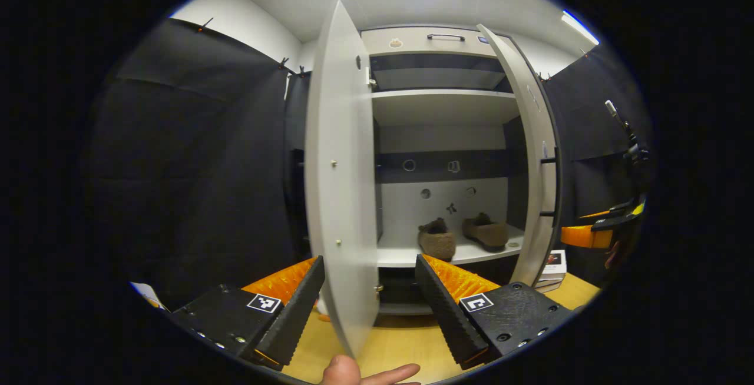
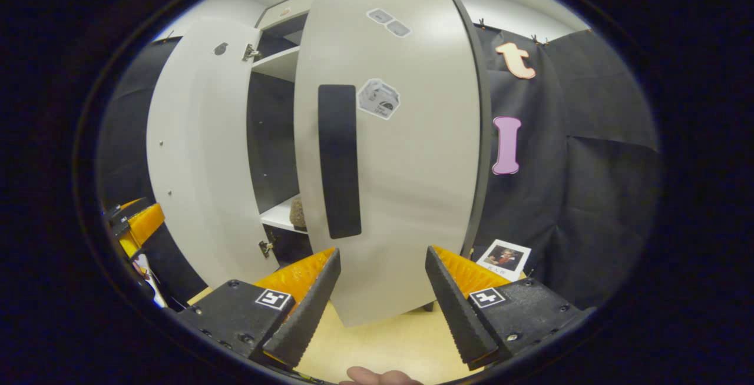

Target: Grab one shoe with the right hand and put it into the shoe cabinet, grab the other shoe with the left hand and put it into the shoe cabinet; then close the right door with the right hand and the left door with the left hand.

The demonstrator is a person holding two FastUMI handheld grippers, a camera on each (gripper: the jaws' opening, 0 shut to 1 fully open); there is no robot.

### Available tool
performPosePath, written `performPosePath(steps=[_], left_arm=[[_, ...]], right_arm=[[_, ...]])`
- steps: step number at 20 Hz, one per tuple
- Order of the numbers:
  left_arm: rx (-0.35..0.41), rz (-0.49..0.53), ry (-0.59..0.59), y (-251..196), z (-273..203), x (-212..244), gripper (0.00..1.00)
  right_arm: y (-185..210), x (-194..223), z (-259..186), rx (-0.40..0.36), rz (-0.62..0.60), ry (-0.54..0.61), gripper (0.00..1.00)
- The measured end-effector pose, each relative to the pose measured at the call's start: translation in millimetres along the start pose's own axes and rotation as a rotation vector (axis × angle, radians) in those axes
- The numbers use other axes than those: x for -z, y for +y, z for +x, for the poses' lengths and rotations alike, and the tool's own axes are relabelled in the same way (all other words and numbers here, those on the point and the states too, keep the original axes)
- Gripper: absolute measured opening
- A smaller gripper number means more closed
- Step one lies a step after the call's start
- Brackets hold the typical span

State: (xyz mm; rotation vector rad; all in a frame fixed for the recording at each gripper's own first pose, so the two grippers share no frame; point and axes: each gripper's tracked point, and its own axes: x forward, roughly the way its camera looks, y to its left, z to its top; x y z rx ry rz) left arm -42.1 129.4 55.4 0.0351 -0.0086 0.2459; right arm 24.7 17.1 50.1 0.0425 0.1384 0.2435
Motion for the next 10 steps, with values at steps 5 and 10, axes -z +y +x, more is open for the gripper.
performPosePath(steps=[5,10], left_arm=[[-0.173,0.114,-0.014,92.2,13.5,1.0,0.96],[-0.142,0.145,0.049,109.7,63.7,29.5,0.96]], right_arm=[[21.1,1.4,1.6,-0.019,-0.039,0.005,0.95],[17.4,12.3,-4.4,0.012,-0.058,0.030,0.92]])
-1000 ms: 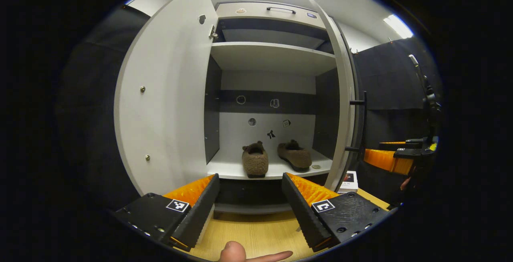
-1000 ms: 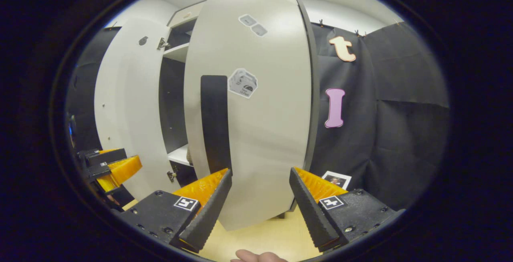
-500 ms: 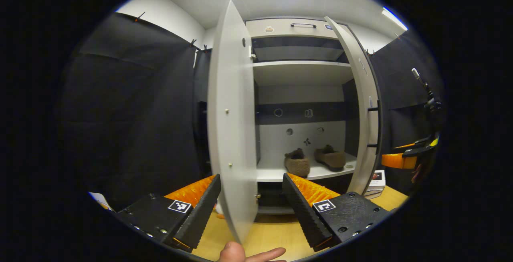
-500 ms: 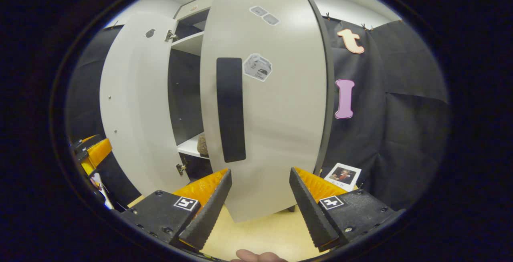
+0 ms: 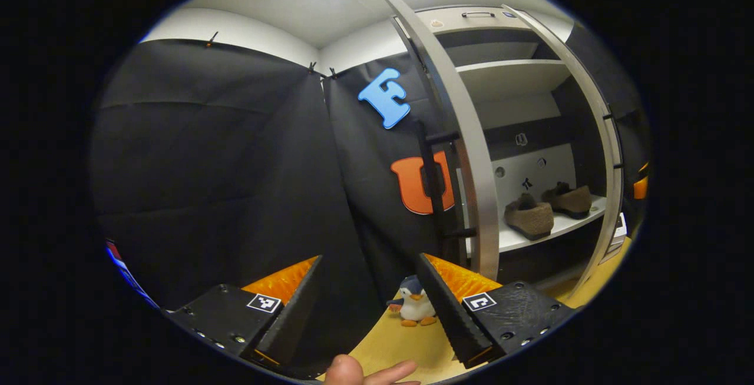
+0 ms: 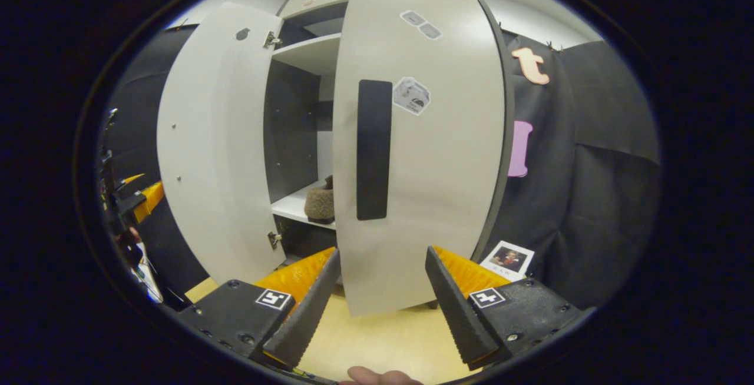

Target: Grab one shoe with the right hand and put it into the shoe cabinet, grab the other shoe with the left hand and put it into the shoe cabinet; then close the right door with the right hand and the left door with the left hand.

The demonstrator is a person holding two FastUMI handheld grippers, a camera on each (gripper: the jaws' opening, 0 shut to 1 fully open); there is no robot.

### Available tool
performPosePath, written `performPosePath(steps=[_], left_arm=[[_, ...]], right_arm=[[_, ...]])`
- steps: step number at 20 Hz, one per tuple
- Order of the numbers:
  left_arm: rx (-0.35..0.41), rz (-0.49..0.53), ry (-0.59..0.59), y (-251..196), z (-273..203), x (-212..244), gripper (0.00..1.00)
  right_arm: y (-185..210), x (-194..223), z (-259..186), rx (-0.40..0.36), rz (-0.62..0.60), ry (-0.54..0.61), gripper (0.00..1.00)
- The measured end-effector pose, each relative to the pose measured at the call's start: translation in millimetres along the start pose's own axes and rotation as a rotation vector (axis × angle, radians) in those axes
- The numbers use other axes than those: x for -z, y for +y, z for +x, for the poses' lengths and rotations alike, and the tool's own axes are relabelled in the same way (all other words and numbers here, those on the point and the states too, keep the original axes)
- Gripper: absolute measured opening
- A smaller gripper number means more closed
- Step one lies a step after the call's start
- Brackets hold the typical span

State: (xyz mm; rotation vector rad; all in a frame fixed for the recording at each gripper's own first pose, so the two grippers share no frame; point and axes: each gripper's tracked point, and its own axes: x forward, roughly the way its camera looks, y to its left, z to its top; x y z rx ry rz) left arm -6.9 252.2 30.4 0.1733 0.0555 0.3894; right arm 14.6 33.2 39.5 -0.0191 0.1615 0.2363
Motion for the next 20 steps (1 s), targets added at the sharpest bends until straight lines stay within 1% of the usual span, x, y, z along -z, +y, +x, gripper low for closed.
performPosePath(steps=[1,2,3,4,5,6,7,8,9,10,11,12,14,15,17,18,19,20], left_arm=[[0.025,0.004,0.010,-6.9,5.1,2.9,0.96],[0.025,0.018,0.002,-9.8,9.8,2.4,0.96],[0.004,0.038,-0.017,-8.6,10.2,0.9,1.00],[-0.007,0.061,-0.036,-8.2,5.5,-5.9,0.91],[-0.014,0.069,-0.042,-9.0,4.4,-8.7,0.90],[-0.016,0.060,-0.036,-11.5,2.7,-9.3,0.90],[-0.009,0.036,-0.024,-16.7,1.3,-8.5,0.90],[-0.002,0.007,-0.011,-21.6,-0.7,-7.1,0.87],[0.006,-0.025,0.000,-26.7,-2.6,-6.2,0.86],[0.013,-0.050,0.007,-30.5,-5.0,-6.3,0.86],[0.019,-0.074,0.004,-35.4,-7.6,-8.0,0.85],[0.019,-0.103,0.006,-38.3,-9.0,-8.8,0.86],[0.030,-0.165,0.008,-47.6,-16.1,-11.0,0.85],[0.039,-0.172,0.009,-54.1,-19.5,-12.6,0.85],[0.055,-0.154,-0.003,-66.5,-24.9,-18.4,0.86],[0.185,-0.172,-0.019,-95.9,-35.9,-23.0,0.85],[0.157,-0.149,-0.023,-99.9,-57.1,-36.3,0.77],[0.149,-0.130,-0.040,-106.8,-40.1,-28.5,0.81]], right_arm=[[-3.6,2.1,-3.4,0.011,0.000,0.005,0.92],[-6.6,4.7,-7.1,0.021,0.001,0.009,0.95],[-8.4,6.3,-8.6,0.028,0.002,0.014,0.95],[-9.5,9.0,-9.5,0.030,0.006,0.021,0.92],[-9.8,10.8,-9.8,0.029,0.012,0.028,0.92],[-10.2,12.1,-10.4,0.029,0.016,0.033,0.95],[-10.7,11.8,-10.8,0.028,0.018,0.033,0.92],[-11.6,11.3,-10.9,0.030,0.018,0.028,0.95],[-13.4,10.8,-9.9,0.032,0.018,0.024,0.95],[-15.0,10.9,-9.8,0.032,0.020,0.024,0.95],[-15.5,11.8,-9.2,0.030,0.025,0.025,0.92],[-16.0,11.2,-8.7,0.026,0.032,0.026,0.95],[-17.7,10.0,-6.0,0.023,0.041,0.025,0.95],[-19.6,8.8,-5.5,0.022,0.044,0.021,0.95],[-23.4,7.5,-5.7,0.024,0.051,0.015,0.95],[-25.3,7.7,-5.3,0.022,0.053,0.015,0.95],[-27.7,8.7,-5.4,0.025,0.054,0.016,0.95],[-30.3,8.3,-6.0,0.028,0.054,0.015,0.92]])
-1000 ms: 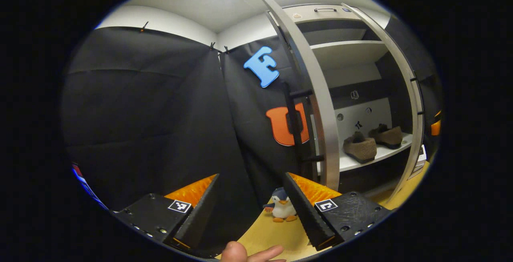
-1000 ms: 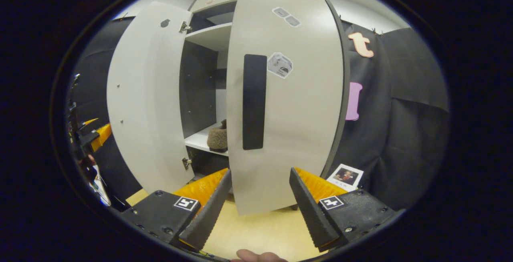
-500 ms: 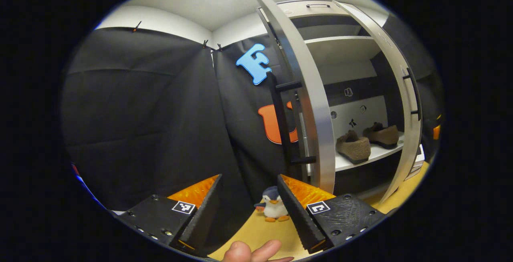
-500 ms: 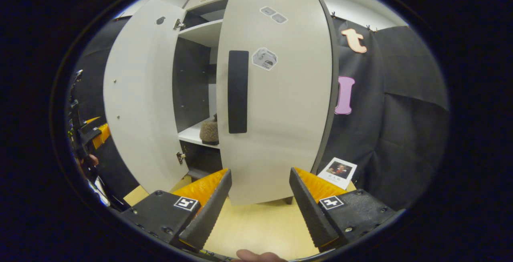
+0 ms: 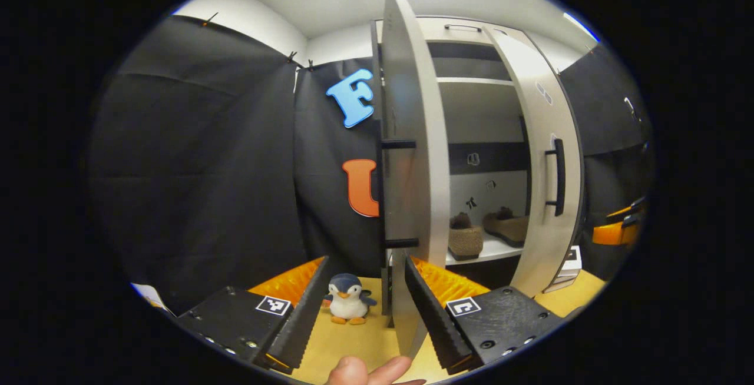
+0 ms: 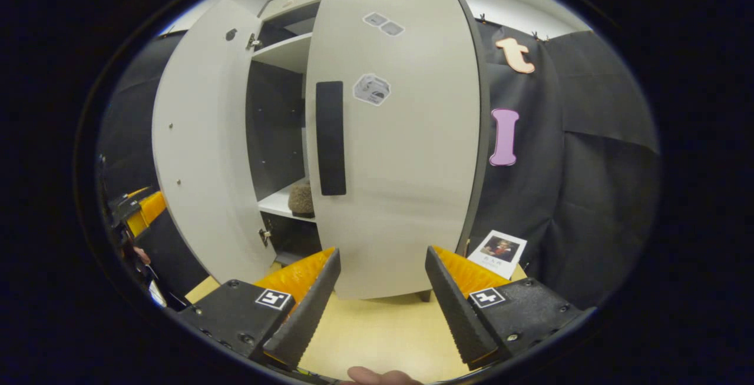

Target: Grab one shoe with the right hand and put it into the shoe cabinet, grab the other shoe with the left hand and put it into the shoe cabinet; then close the right door with the right hand and the left door with the left hand.

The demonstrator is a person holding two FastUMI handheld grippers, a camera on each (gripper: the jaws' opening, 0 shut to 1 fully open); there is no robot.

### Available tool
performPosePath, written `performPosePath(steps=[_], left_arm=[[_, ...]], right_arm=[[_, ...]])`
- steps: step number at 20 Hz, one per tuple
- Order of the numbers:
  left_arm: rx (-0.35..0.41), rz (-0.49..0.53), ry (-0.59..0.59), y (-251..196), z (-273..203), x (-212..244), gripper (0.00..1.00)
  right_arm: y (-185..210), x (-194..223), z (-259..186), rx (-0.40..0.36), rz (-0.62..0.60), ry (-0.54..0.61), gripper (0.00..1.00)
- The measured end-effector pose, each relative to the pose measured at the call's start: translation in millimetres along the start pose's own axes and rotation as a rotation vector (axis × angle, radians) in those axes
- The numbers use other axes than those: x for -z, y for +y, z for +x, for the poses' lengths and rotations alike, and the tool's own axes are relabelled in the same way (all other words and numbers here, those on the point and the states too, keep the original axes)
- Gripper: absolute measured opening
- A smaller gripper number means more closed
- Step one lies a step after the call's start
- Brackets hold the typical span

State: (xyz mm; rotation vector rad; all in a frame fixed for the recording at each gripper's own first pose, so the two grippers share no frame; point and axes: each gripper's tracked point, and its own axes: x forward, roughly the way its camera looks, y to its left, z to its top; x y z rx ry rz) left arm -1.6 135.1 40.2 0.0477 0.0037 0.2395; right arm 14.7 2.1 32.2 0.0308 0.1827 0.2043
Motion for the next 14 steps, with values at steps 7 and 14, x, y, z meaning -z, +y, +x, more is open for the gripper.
performPosePath(steps=[7,14], left_arm=[[0.168,-0.041,-0.030,-75.7,26.2,-14.3,0.71],[0.211,0.004,-0.015,-106.7,28.3,-12.5,0.94]], right_arm=[[-32.6,5.6,-10.0,0.055,0.032,0.001,0.92],[-54.2,-12.0,-23.9,0.110,0.089,-0.070,0.95]])
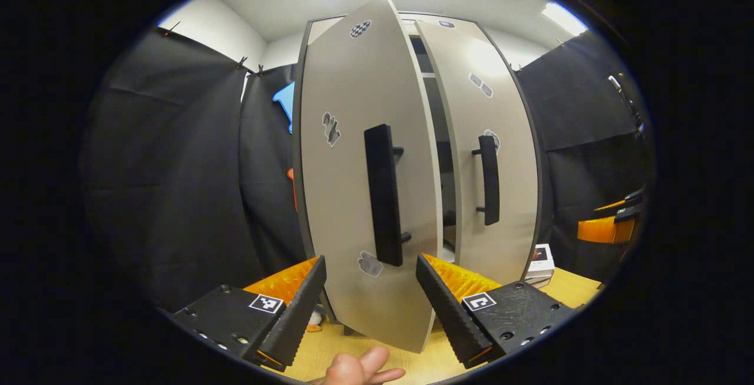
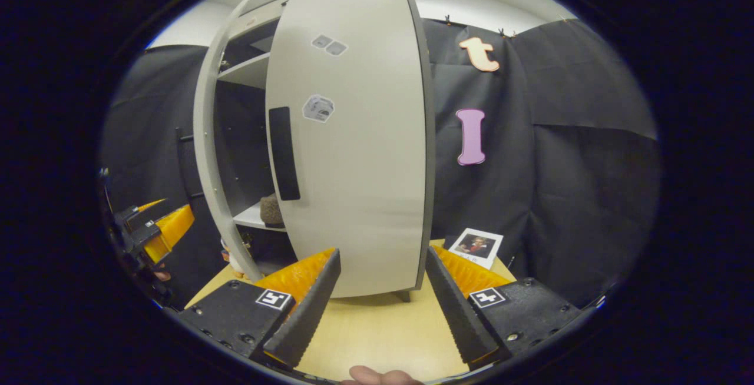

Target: Grab one shoe with the right hand and put it into the shoe cabinet, grab the other shoe with the left hand and put it into the shoe cabinet; then close the right door with the right hand and the left door with the left hand.

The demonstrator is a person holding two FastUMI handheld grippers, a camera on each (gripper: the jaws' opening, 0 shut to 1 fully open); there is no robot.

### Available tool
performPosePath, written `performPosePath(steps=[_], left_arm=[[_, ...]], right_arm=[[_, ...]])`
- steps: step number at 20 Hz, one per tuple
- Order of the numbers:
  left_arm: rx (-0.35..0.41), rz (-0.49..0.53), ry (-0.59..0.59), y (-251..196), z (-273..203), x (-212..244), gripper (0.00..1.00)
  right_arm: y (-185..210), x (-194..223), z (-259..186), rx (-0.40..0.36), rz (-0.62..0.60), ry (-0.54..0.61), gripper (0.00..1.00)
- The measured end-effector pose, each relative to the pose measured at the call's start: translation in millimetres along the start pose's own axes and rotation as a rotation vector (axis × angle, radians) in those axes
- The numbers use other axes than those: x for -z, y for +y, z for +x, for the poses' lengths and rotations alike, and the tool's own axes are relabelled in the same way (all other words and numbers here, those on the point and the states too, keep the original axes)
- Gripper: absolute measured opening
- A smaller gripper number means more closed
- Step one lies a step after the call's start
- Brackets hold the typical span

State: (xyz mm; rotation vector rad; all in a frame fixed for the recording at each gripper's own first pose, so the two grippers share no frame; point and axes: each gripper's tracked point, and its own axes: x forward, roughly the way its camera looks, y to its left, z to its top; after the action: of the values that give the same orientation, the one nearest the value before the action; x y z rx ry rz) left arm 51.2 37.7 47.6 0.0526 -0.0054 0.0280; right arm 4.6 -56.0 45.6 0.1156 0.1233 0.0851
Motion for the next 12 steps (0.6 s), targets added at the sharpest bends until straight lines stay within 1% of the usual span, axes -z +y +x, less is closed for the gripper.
performPosePath(steps=[2,4,6,7,8,9,10,12], left_arm=[[0.003,-0.025,-0.006,-1.8,-1.1,-2.1,0.95],[0.011,-0.061,0.020,-1.1,-1.5,1.8,0.95],[-0.006,-0.085,0.039,2.3,-1.6,4.2,0.95],[-0.016,-0.095,0.046,4.2,-1.3,5.1,0.96],[-0.023,-0.105,0.055,5.8,-1.3,8.9,0.96],[-0.021,-0.112,0.064,5.8,-1.5,12.5,0.95],[-0.021,-0.114,0.074,10.8,-3.3,14.2,0.96],[-0.019,-0.107,0.079,20.1,-5.6,11.6,0.96]], right_arm=[[1.9,-4.3,-2.5,0.007,0.003,-0.024,0.95],[2.5,-10.9,-3.4,0.015,0.006,-0.060,0.95],[4.2,-15.4,-3.0,0.016,0.006,-0.082,0.95],[5.5,-16.2,-3.0,0.015,0.007,-0.088,0.92],[6.4,-17.4,-2.3,0.014,0.009,-0.092,0.95],[6.2,-17.1,-1.1,0.015,0.011,-0.093,0.95],[6.2,-16.7,-0.4,0.015,0.013,-0.089,0.92],[6.9,-15.5,1.1,0.015,0.014,-0.085,0.92]])
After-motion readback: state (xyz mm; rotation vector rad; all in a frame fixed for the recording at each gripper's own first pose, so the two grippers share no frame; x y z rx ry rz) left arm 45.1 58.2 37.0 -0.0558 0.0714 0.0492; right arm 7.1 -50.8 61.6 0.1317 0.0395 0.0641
